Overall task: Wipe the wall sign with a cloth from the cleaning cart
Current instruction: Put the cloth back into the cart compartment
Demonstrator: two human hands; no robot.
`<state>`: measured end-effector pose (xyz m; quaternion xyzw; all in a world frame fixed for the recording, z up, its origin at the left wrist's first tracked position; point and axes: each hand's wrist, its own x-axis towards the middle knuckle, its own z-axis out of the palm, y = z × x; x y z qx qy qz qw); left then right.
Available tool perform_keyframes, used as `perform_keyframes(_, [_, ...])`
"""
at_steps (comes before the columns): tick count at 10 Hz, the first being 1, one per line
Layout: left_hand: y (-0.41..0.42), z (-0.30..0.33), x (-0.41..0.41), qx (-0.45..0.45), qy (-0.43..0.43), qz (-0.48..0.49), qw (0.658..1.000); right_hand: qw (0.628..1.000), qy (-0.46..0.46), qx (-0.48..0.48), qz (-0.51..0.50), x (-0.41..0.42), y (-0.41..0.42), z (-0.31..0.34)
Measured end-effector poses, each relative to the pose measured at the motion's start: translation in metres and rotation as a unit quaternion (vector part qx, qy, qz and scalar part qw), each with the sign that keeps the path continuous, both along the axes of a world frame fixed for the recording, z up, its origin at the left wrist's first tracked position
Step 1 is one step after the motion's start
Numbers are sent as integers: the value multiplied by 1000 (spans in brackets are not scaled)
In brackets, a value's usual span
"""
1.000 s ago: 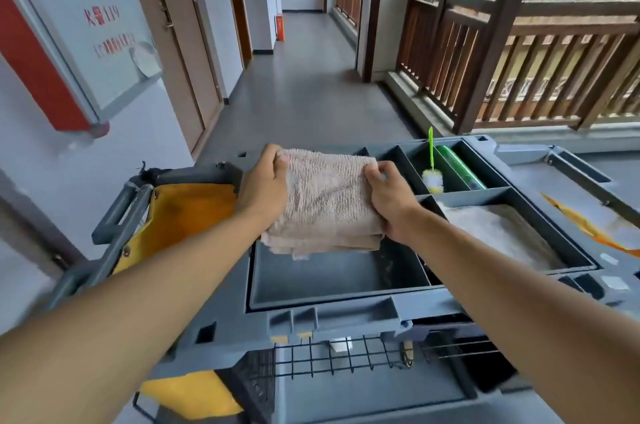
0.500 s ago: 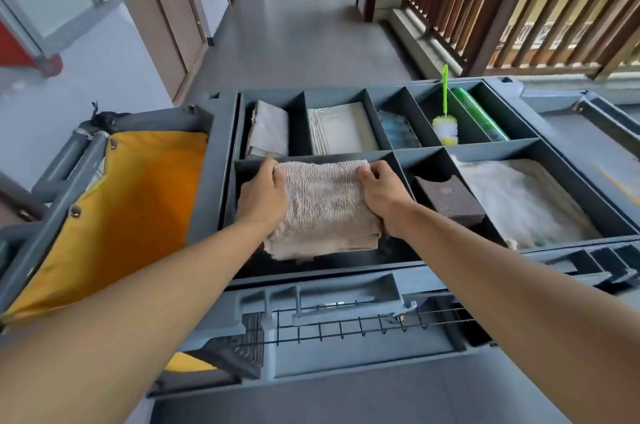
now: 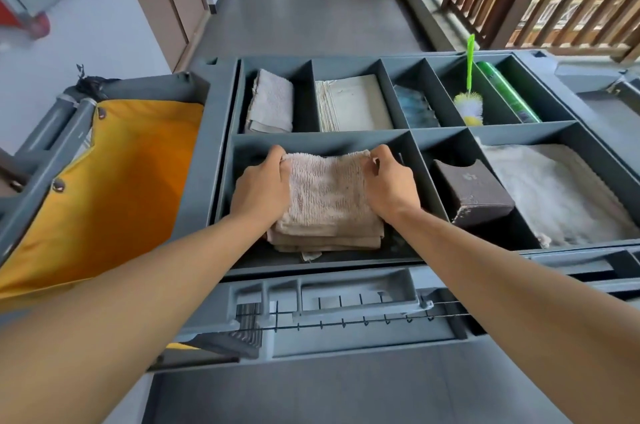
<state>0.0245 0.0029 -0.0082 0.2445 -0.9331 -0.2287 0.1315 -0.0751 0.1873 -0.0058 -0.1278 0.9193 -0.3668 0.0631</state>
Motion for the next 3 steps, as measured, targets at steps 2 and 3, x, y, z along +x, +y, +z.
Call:
perform_keyframes(2, [-1, -2, 8, -35, -23, 9, 999, 991, 47, 125, -3, 1, -3, 4])
perform_keyframes(3, [2, 12, 10, -40, -14, 2, 999, 987, 69, 146, -10, 1, -3, 12])
